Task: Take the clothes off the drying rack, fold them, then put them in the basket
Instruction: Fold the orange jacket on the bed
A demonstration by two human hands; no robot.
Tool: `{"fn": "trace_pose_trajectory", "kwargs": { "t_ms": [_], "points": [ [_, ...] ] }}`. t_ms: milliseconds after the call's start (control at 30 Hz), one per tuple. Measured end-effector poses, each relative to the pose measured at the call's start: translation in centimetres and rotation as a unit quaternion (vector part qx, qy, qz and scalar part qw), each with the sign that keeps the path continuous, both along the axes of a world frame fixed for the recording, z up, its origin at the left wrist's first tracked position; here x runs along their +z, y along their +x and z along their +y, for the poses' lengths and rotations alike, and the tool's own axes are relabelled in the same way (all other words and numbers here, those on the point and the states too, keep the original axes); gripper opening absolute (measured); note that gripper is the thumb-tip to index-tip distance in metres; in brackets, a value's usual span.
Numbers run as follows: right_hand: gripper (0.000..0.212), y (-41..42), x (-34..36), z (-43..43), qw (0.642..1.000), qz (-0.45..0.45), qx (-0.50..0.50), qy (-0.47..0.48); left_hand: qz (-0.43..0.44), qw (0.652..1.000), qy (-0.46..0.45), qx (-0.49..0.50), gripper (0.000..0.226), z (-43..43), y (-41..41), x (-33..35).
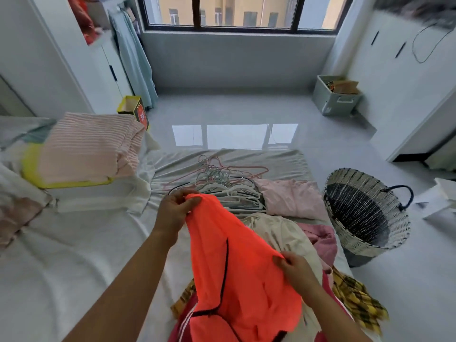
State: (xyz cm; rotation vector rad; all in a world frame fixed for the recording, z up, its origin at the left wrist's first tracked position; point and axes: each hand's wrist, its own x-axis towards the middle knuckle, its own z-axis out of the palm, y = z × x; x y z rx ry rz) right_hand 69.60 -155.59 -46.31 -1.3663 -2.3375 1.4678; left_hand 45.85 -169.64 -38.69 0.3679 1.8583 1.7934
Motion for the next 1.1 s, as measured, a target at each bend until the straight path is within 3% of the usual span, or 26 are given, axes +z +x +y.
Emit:
{"fn": "trace_pose_trajectory", "kwargs": {
  "t_ms": [167,267,367,467,567,667,767,900,1000,1100],
  "points": [
    [0.018,-2.0,5.3,2.4,0.981,0.093,-0.169,-0.021,-0.004,0.999,0.032,-0.038,0.020,-2.4,-1.4,3.2],
    [0.026,-2.9,7.4,6.1,0.956,0.148,-0.245,-0.056,-0.070,0.990,0.056,-0.107,0.026,-2.6,-0.4,3.4],
    [0.038,-2.0,7.8,7.9,0.941,0.171,-0.275,-0.093,-0.084,0.990,-0.053,-0.103,0.025,-4.1,0.7,0.2],
    [0.051,-0.5,5.0,6.8,0.963,0.092,-0.247,-0.058,-0.092,0.966,-0.215,-0.112,0.009,-7.2,3.5,-6.1],
    [0.008,0.0,2.4,1.2,0.979,0.063,-0.158,-0.111,-0.089,0.945,-0.296,-0.110,0.012,-9.6,6.5,-11.9],
    [0.025,0.0,-1.8,-4.5,0.990,0.031,-0.040,-0.132,-0.035,0.933,-0.336,-0.126,0.003,-10.5,8.8,-15.7],
    [0.026,-0.6,-5.1,-9.0,0.989,0.011,0.033,-0.142,-0.036,0.931,-0.333,-0.147,0.021,-10.4,9.9,-18.9],
    [0.028,-2.3,-6.4,-13.3,0.988,0.019,0.089,-0.123,-0.078,0.944,-0.279,-0.159,0.010,-10.2,10.2,-18.5],
    [0.028,-3.4,-6.0,-14.5,0.995,0.027,0.072,-0.069,-0.149,0.963,-0.176,-0.139,0.037,-10.9,10.4,-15.7],
    [0.023,-3.9,-5.1,-14.5,0.992,0.040,0.034,-0.119,-0.201,0.965,-0.125,-0.115,0.056,-12.5,10.3,-14.3]
  ]
}}
